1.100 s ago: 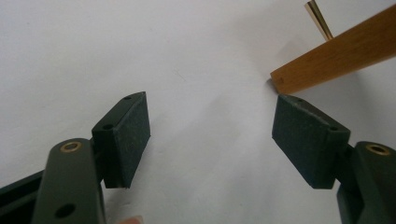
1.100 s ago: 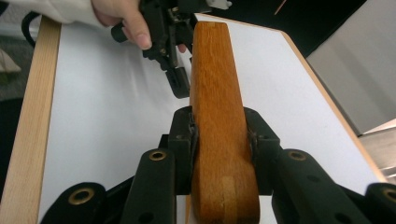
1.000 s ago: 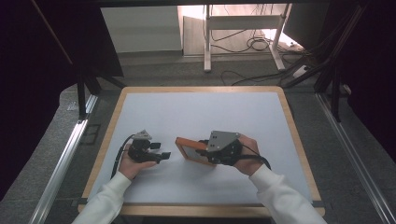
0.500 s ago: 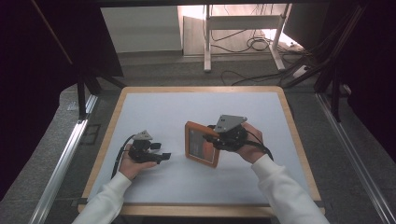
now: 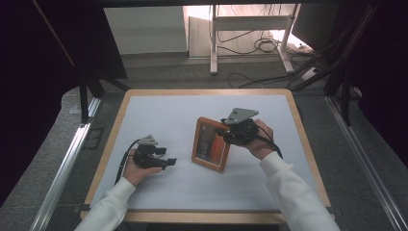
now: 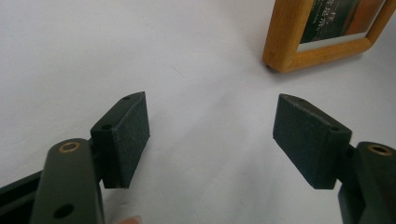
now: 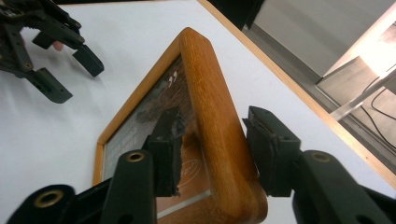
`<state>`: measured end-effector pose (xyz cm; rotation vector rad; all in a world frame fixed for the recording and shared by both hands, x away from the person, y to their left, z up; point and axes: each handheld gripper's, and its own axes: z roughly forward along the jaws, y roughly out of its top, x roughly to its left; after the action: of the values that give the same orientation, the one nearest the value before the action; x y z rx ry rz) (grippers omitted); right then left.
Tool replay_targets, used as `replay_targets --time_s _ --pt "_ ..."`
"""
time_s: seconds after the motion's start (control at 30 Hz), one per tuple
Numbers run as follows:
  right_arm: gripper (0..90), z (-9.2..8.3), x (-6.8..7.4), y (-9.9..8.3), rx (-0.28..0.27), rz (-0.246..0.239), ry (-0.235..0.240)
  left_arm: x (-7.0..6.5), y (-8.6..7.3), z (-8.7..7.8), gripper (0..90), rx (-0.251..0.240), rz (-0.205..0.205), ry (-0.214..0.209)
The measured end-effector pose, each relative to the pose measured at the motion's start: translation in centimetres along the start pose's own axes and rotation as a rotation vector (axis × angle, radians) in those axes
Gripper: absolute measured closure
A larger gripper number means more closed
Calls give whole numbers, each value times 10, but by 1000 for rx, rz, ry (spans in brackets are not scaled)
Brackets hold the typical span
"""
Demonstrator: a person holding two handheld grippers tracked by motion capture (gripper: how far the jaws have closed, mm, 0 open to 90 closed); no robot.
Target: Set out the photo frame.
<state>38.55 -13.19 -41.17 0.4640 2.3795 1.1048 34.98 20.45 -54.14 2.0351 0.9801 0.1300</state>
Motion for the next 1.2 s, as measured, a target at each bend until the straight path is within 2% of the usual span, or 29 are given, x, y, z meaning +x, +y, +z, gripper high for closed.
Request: replay_targets --time_s 0.2,0.3,0.4,0.5,0.63,0.87,0.97,1.2 --pt "412 0 -2 -3 0 48 -23 -1 0 0 263 1 4 3" --pt "338 -5 0 -6 -22 104 -34 -2 0 0 266 -2 13 13" --pt "301 -14 5 -14 -38 177 -63 -2 0 -1 268 1 21 16" --pt "279 -23 11 -29 -22 258 -83 -3 0 -1 269 -1 24 19" --pt "262 -38 21 -53 -56 324 -66 -5 1 -1 269 0 27 28" --pt "257 -52 33 -89 -49 378 -67 -10 4 0 274 15 66 40" --pt "251 -53 35 -104 -33 391 -75 -12 4 1 278 15 67 43" --pt "241 -56 39 -127 -10 416 -82 -16 4 4 281 25 81 58"
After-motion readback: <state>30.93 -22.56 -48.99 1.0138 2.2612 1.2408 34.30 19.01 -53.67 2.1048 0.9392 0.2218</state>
